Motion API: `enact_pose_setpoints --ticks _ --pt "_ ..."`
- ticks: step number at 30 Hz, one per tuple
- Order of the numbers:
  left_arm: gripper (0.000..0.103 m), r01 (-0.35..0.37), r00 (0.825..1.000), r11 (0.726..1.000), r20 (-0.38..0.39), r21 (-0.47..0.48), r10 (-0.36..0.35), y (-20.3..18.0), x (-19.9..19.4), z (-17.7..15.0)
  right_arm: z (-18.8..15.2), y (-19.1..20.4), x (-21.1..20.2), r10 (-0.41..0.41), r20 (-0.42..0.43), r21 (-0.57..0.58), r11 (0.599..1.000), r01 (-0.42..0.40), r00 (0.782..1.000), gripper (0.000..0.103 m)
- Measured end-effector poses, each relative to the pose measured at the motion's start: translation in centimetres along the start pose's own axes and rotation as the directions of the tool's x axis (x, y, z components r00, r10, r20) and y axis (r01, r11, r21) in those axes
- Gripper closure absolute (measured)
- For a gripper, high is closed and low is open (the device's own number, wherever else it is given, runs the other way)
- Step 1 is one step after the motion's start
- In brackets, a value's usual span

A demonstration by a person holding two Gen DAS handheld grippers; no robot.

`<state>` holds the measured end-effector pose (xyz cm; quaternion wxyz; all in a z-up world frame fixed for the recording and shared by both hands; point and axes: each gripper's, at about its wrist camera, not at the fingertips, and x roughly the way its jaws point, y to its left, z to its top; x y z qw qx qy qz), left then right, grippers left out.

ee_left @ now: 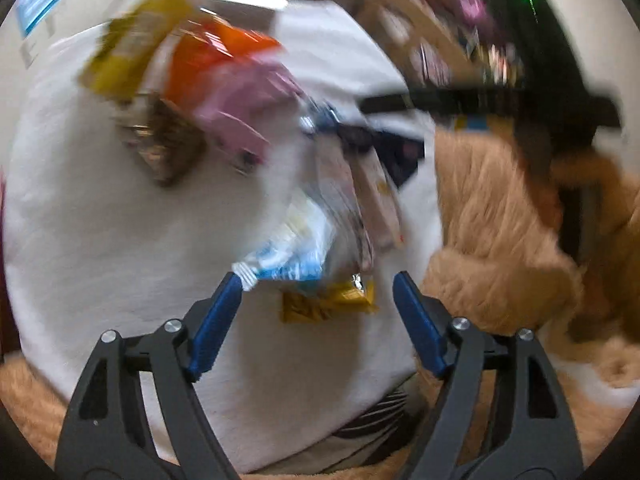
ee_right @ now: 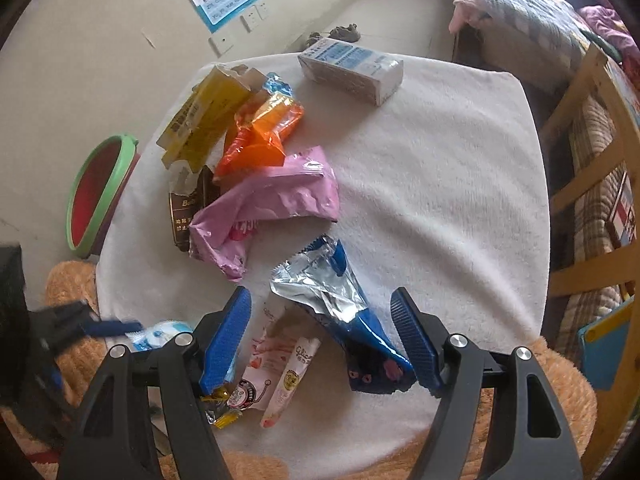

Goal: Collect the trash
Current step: 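Move both tools back over the remaining wrappers on the table, then grasp the gold candy wrapper with the left tool while the right tool grasps the blue-white wrapper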

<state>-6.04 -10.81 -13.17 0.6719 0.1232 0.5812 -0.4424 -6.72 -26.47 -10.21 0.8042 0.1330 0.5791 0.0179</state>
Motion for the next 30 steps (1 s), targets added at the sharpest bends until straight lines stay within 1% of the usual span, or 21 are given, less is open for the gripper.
enact_pose_setpoints --ticks 2,4,6,7,8,10,11,14,18,21,23,26,30 --pt "0.027 -0.028 0.998 1.000 -0.049 -0.003 0.027 -0.2 1.7 0.2 -0.1 -0.2 0.0 0.004 0.000 0.007 1.000 -0.004 1.000 0.033" --pt "0.028 -0.021 0.997 0.999 -0.072 -0.041 0.018 0.1 2.9 0.5 -0.3 -0.5 0.1 0.008 -0.002 0.016 1.000 -0.008 1.000 0.033" --pt "0.034 -0.065 0.994 0.996 -0.094 -0.059 0.059 0.6 3.7 0.8 -0.5 -0.9 0.3 0.010 -0.003 0.025 1.000 -0.009 1.000 0.032" --pt "0.043 -0.082 0.992 0.995 -0.100 -0.061 0.076 0.9 3.9 0.8 -0.7 -1.1 0.4 0.011 -0.004 0.033 0.999 -0.010 1.000 0.032" --pt "0.049 -0.089 0.991 0.994 -0.104 -0.068 0.082 1.2 3.9 0.9 -0.7 -1.3 0.4 0.011 -0.005 0.039 0.999 -0.011 1.000 0.032" --pt "0.054 -0.088 0.992 0.990 -0.097 -0.108 0.077 2.4 3.5 0.9 -0.9 -1.6 0.5 0.017 -0.007 0.059 0.998 -0.017 1.000 0.032" --pt "0.055 -0.092 0.993 0.988 -0.090 -0.122 0.082 2.8 3.3 1.0 -1.0 -1.7 0.5 0.019 -0.006 0.065 0.998 -0.019 1.000 0.032" --pt "0.056 -0.114 0.992 0.980 -0.067 -0.162 0.104 4.6 2.6 0.9 -0.9 -1.5 0.4 0.029 -0.001 0.064 0.998 -0.029 1.000 0.032" --pt "0.056 -0.166 0.986 0.960 -0.049 -0.228 0.159 7.1 1.7 1.1 -0.5 -0.2 0.2 0.045 0.007 0.025 0.999 -0.045 0.999 0.032" --pt "0.055 -0.174 0.985 0.949 -0.029 -0.263 0.173 8.4 0.8 0.9 -0.2 1.2 0.2 0.060 0.008 -0.015 0.998 -0.060 0.998 0.032" --pt "0.052 -0.176 0.984 0.947 -0.016 -0.268 0.178 8.7 0.1 0.4 -0.1 2.1 0.4 0.066 0.001 -0.047 0.997 -0.066 0.998 0.032" --pt "0.052 -0.166 0.985 0.945 -0.010 -0.282 0.170 8.0 -0.6 -0.3 -0.3 3.7 0.9 0.076 -0.018 -0.098 0.992 -0.078 0.997 0.032" --pt "0.052 -0.163 0.987 0.942 -0.041 -0.294 0.157 8.0 0.0 -1.6 -0.5 5.3 1.7 0.096 -0.042 -0.152 0.983 -0.101 0.994 0.032"
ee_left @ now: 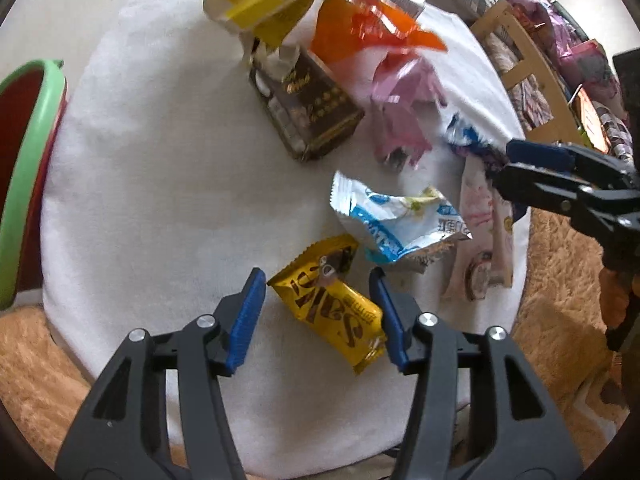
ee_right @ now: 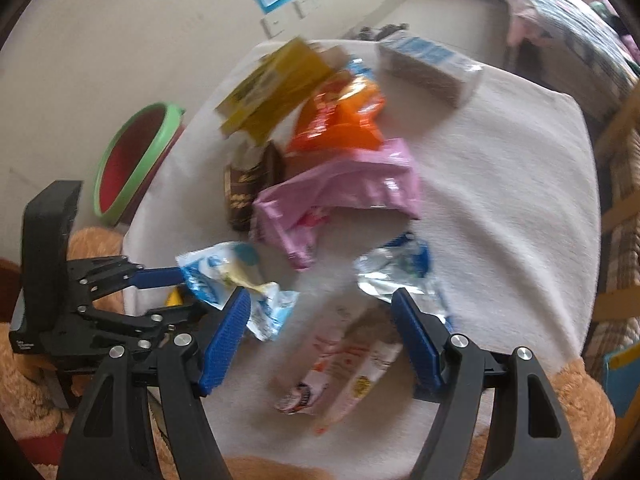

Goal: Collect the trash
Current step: 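Grasp the gold candy wrapper with the left tool while the right tool grasps the blue-white wrapper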

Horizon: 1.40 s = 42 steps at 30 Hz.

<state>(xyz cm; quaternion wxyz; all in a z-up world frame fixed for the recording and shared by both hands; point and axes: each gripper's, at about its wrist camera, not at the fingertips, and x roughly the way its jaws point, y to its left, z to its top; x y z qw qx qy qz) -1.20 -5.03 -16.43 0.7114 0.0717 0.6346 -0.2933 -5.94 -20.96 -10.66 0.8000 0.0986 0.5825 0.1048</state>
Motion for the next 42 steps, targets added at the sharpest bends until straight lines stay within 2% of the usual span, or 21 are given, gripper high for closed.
enact_pose_setpoints --ticks 4,5,9,14,15,16,19,25,31,32,33,34,35,37,39,41,42 --pt "0.052 0.015 1.000 1.000 0.019 -0.018 -0.015 0.2 -0.6 -0.3 0.1 0.8 0.5 0.009 -0.011 -0.027 1.000 -0.009 1.000 0.032" --pt "0.048 0.016 1.000 1.000 0.028 -0.022 -0.015 0.3 -0.9 -0.2 0.1 0.8 0.6 0.010 -0.016 -0.031 0.999 -0.011 1.000 0.032" --pt "0.044 0.039 0.998 0.998 0.050 -0.045 -0.037 0.8 -2.3 -0.2 0.1 1.1 1.3 0.013 -0.041 -0.045 0.999 -0.015 0.999 0.033" --pt "0.045 0.041 0.999 0.997 -0.001 -0.058 -0.042 0.8 -1.1 -0.7 0.0 1.6 2.1 0.012 -0.062 -0.060 0.998 -0.015 0.998 0.033" --pt "0.047 0.036 0.999 0.998 -0.022 -0.060 -0.038 0.7 -0.6 -0.9 0.0 1.7 2.2 0.010 -0.062 -0.061 0.998 -0.014 0.998 0.033" --pt "0.055 0.038 0.999 0.997 -0.031 -0.061 -0.040 0.5 0.0 -0.8 0.0 1.7 2.2 0.010 -0.060 -0.062 0.998 -0.014 0.998 0.033" --pt "0.061 0.036 0.999 0.997 -0.019 -0.072 -0.038 0.5 -0.2 -0.7 -0.1 1.5 2.0 0.010 -0.055 -0.055 0.998 -0.013 0.998 0.033" --pt "0.063 0.009 0.996 0.988 0.086 -0.157 0.004 2.6 -2.3 0.4 -0.1 1.4 2.3 0.010 -0.063 -0.052 0.999 -0.013 0.998 0.032" --pt "0.064 0.023 0.992 0.975 0.127 -0.222 0.005 4.2 -3.0 0.2 -0.2 2.9 3.3 0.019 -0.085 -0.092 0.995 -0.027 0.996 0.033" --pt "0.070 0.024 0.991 0.974 0.130 -0.225 0.006 4.2 -3.1 0.2 -0.2 3.2 3.6 0.021 -0.091 -0.100 0.995 -0.030 0.996 0.033" --pt "0.081 0.025 0.991 0.973 0.133 -0.228 0.006 4.3 -3.1 0.2 -0.2 3.5 3.8 0.023 -0.096 -0.106 0.994 -0.034 0.995 0.034" --pt "0.086 0.022 0.991 0.973 0.131 -0.232 0.009 4.6 -3.2 0.2 -0.3 3.7 4.1 0.024 -0.101 -0.113 0.993 -0.036 0.995 0.036" --pt "0.086 0.019 0.991 0.972 0.133 -0.236 0.013 4.7 -3.3 0.2 -0.3 3.9 4.3 0.027 -0.107 -0.118 0.992 -0.040 0.994 0.039" --pt "0.086 0.020 0.990 0.969 0.137 -0.247 0.014 4.9 -3.3 0.1 -0.4 4.3 4.9 0.035 -0.122 -0.126 0.991 -0.051 0.992 0.055" --pt "0.086 0.023 0.990 0.968 0.137 -0.249 0.012 5.0 -3.3 0.1 -0.4 4.6 5.4 0.045 -0.137 -0.129 0.990 -0.062 0.990 0.066" --pt "0.085 0.031 0.990 0.969 0.140 -0.246 0.004 5.2 -3.4 0.0 -0.5 4.9 5.5 0.038 -0.131 -0.138 0.989 -0.056 0.991 0.073" --pt "0.084 0.034 0.989 0.969 0.146 -0.247 0.003 5.3 -3.6 0.0 -0.4 4.9 5.4 0.039 -0.123 -0.137 0.989 -0.056 0.992 0.089"
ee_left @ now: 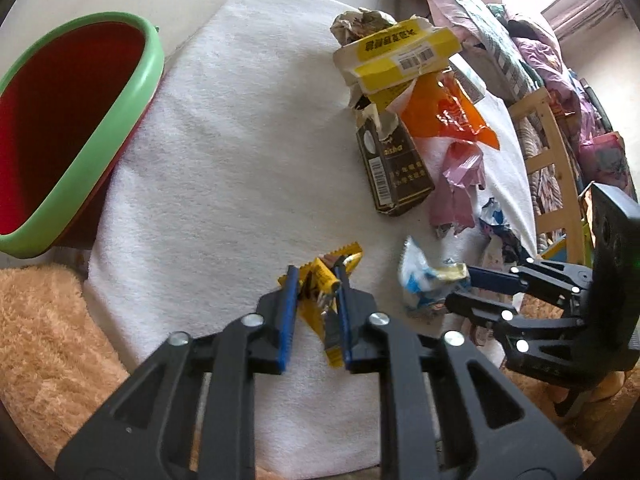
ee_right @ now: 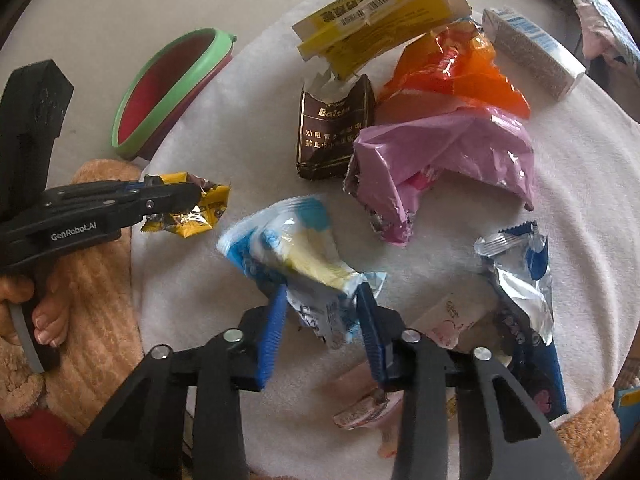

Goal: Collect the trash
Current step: 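Grasp the gold candy wrapper with the left tool while the right tool grasps the blue-white wrapper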

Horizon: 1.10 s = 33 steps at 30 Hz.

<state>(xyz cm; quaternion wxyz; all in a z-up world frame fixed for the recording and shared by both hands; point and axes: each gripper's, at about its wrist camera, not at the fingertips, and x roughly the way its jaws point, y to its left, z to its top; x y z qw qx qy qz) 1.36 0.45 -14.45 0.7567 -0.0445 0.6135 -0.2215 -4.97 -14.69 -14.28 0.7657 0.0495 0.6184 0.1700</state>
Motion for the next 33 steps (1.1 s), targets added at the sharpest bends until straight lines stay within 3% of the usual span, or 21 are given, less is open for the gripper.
enact_pose_setpoints --ticks 5,13,17,24,29,33 --pt "0.054 0.039 0.999 0.999 0.031 -0.015 -0.039 0.3 -0.8 0.2 0.0 -1.1 -1.5 -0.005 0.059 0.051 0.999 0.002 0.998 0.093" --pt "0.040 0.069 0.997 0.997 0.033 -0.023 -0.068 0.8 -1.5 0.1 0.1 -1.7 -1.9 -0.010 0.081 0.089 0.996 0.003 0.997 0.093" --pt "0.030 0.081 0.997 0.997 -0.009 0.011 -0.080 0.3 -1.6 -0.5 0.0 -2.2 -2.5 -0.012 0.094 0.101 0.995 0.003 0.995 0.093" --pt "0.030 0.044 0.991 0.993 -0.127 0.111 -0.029 -1.4 0.2 -3.0 -0.1 -3.0 -3.6 -0.007 0.117 0.127 0.992 -0.008 0.993 0.094" --pt "0.065 0.033 0.984 0.993 -0.178 0.109 -0.013 -1.3 1.4 -3.3 -0.1 -2.9 -4.3 -0.001 0.131 0.131 0.991 -0.017 0.991 0.094" --pt "0.066 0.038 0.989 0.996 -0.143 0.082 -0.026 -0.8 0.9 -3.1 0.0 -2.5 -5.0 0.010 0.142 0.125 0.992 -0.029 0.990 0.094"
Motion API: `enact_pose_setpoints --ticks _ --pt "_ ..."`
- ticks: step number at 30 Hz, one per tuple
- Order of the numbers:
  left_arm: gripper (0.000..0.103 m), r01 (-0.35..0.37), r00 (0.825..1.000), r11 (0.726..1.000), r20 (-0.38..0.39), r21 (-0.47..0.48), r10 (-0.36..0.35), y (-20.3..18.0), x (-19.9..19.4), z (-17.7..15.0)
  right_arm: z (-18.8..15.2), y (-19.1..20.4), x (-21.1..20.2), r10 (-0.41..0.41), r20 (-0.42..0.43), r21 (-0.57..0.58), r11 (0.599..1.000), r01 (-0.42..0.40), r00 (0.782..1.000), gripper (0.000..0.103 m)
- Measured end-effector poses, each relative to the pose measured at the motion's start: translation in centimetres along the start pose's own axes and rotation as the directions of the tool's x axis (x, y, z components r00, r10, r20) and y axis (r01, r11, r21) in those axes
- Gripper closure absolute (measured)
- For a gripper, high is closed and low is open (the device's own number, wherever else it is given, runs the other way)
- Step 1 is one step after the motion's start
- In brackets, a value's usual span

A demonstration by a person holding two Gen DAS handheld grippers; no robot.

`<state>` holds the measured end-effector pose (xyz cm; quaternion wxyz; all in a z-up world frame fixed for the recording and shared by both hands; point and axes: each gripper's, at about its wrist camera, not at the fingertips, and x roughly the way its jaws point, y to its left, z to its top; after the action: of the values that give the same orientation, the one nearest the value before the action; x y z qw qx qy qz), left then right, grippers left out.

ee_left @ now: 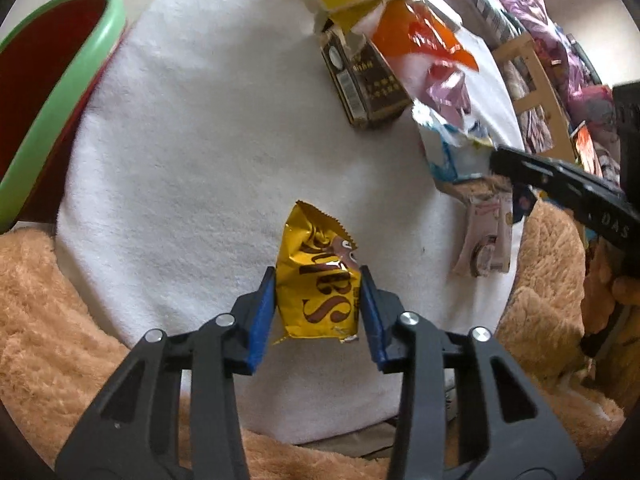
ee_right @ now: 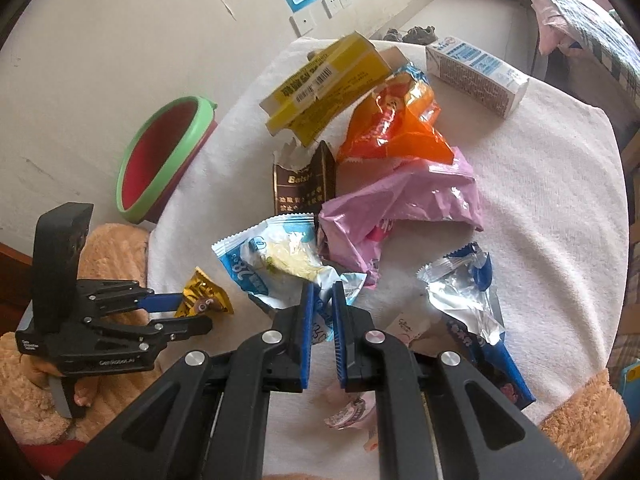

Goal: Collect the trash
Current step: 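Grasp the gold candy wrapper with the left tool while the right tool grasps the blue-white wrapper, then carry the gold wrapper and blue-white wrapper to the red bin with both tools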

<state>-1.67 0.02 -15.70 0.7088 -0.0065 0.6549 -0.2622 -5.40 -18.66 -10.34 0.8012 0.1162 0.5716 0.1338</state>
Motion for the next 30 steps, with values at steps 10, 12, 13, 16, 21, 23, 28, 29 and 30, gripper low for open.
enact_pose_setpoints --ticks 10,12,13,16,21,23,28,29,30 --pt "0.067 0.006 0.995 0.995 0.096 -0.101 0.004 2.2 -1.7 0.6 -1.0 1.4 2.5 -0.014 -0.111 -0.054 0.999 0.008 0.994 0.041" --pt "0.067 0.012 0.995 0.993 0.101 -0.120 0.000 2.6 -1.7 0.6 -0.9 1.7 2.6 -0.021 -0.110 -0.067 0.998 0.014 0.994 0.041" --pt "0.067 0.015 0.995 0.992 0.101 -0.127 -0.002 2.8 -1.8 0.6 -0.8 1.7 2.6 -0.024 -0.107 -0.070 0.997 0.016 0.994 0.040" --pt "0.067 0.019 0.995 0.991 0.102 -0.134 -0.005 3.0 -1.7 0.6 -0.6 1.7 3.3 -0.025 -0.120 -0.077 0.997 0.015 0.993 0.040" --pt "0.067 0.021 0.995 0.990 0.102 -0.138 -0.006 3.2 -1.8 0.5 -0.9 2.2 5.5 -0.035 -0.174 -0.098 0.995 0.018 0.984 0.041" --pt "0.067 0.025 0.994 0.989 0.106 -0.145 -0.009 3.4 -1.9 0.5 -1.1 2.5 5.5 -0.040 -0.166 -0.113 0.993 0.021 0.985 0.053" --pt "0.067 0.032 0.994 0.987 0.112 -0.158 -0.015 3.8 -1.9 0.5 -0.8 2.6 4.6 -0.010 -0.149 -0.102 0.995 -0.005 0.989 0.090" --pt "0.067 0.032 0.993 0.987 0.114 -0.158 -0.014 3.8 -2.0 0.6 -0.8 2.7 4.4 -0.006 -0.144 -0.101 0.995 -0.009 0.990 0.091" --pt "0.067 0.031 0.993 0.987 0.116 -0.159 -0.013 3.8 -2.0 0.6 -0.8 2.8 4.3 0.000 -0.139 -0.100 0.995 -0.014 0.990 0.092"
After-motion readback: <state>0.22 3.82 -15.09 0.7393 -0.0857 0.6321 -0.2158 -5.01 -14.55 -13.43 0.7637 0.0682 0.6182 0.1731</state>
